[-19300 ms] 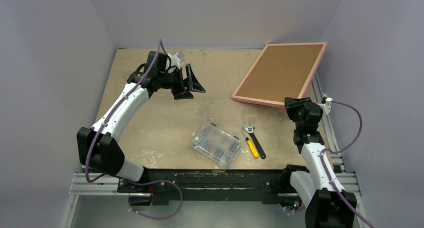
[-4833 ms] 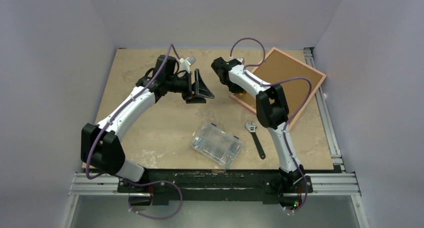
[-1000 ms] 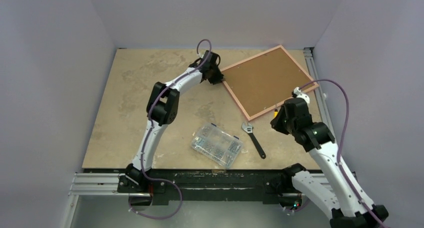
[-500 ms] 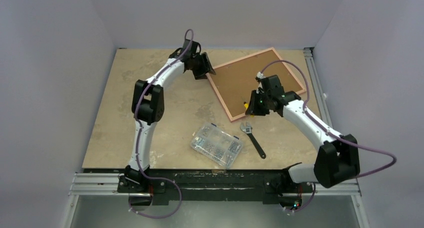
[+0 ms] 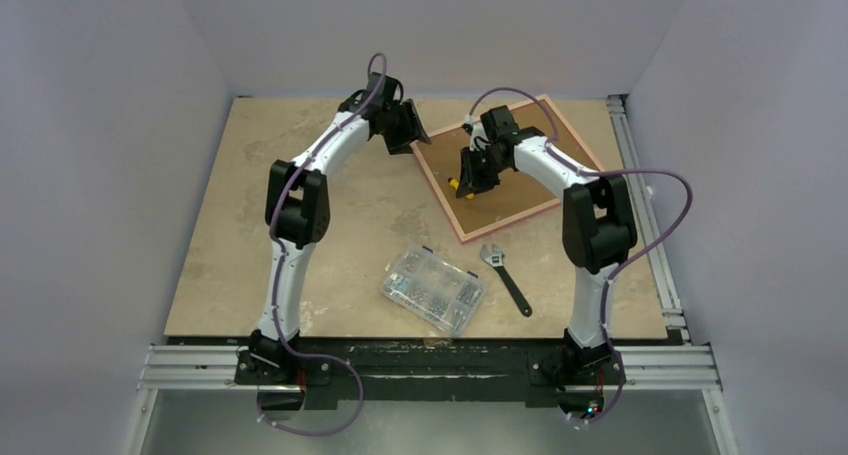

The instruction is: Take the photo out of the frame

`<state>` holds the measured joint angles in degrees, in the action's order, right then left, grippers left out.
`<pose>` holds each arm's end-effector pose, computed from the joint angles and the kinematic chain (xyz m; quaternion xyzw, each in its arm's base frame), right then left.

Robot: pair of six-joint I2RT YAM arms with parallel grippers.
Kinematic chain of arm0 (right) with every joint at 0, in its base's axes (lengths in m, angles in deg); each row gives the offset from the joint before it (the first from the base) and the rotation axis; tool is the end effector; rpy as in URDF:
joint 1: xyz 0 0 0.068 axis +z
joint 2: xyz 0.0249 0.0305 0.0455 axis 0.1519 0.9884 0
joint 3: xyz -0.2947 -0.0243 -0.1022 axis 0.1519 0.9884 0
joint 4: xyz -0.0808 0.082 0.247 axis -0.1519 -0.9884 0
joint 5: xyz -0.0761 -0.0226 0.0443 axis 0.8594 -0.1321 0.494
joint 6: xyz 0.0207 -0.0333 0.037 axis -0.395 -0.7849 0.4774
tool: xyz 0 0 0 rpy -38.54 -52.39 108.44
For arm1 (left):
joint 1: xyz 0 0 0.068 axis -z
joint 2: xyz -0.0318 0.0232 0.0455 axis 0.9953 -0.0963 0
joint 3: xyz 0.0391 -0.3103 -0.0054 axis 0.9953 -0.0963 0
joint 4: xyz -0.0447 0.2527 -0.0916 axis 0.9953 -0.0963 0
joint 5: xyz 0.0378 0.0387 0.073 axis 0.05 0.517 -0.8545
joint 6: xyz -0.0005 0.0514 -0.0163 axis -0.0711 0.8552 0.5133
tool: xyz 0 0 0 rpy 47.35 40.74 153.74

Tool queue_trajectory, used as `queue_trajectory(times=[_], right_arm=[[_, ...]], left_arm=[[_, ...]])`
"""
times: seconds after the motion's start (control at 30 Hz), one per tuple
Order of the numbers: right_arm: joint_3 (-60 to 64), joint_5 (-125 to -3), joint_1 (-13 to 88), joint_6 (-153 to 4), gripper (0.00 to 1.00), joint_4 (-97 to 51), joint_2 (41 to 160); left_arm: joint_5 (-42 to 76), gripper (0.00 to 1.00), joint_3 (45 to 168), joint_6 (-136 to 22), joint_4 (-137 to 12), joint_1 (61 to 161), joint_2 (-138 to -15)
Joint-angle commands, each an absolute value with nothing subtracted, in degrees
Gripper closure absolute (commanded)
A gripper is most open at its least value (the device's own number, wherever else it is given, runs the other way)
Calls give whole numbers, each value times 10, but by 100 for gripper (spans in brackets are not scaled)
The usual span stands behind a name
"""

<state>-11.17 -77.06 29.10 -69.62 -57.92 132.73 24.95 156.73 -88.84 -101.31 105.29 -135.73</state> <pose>0.4202 0.1692 0.2506 -0.1167 0.9444 0.2349 0.1984 0.5286 -0.2116 0.2518 -0.1304 0.9195 -0.2949 0.2247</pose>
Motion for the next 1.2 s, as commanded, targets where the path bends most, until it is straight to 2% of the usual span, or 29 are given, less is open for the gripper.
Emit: queue_trajectory(times=[0.0, 0.2, 0.43, 0.7, 0.83, 1.17], right_arm=[[-163, -753, 299, -727, 100, -630, 1350], [-148, -710, 320, -728, 100, -632, 1352], [-128, -697, 344, -712, 100, -615, 1338], [-107, -640, 357, -666, 100, -545, 1334], [-108, -573, 362, -637, 100, -512, 1341], [-128, -529, 367, -567, 100, -432, 1359]], left_arm=[[218, 47, 1580, -952, -998, 1049, -1386], [222, 56, 1532, -1002, -945, 1049, -1390], [226, 63, 1536, -1020, -967, 1048, -1413], [241, 82, 1521, -1035, -959, 1048, -1415], [244, 90, 1509, -1030, -958, 1048, -1409], [244, 95, 1483, -1018, -945, 1047, -1394]])
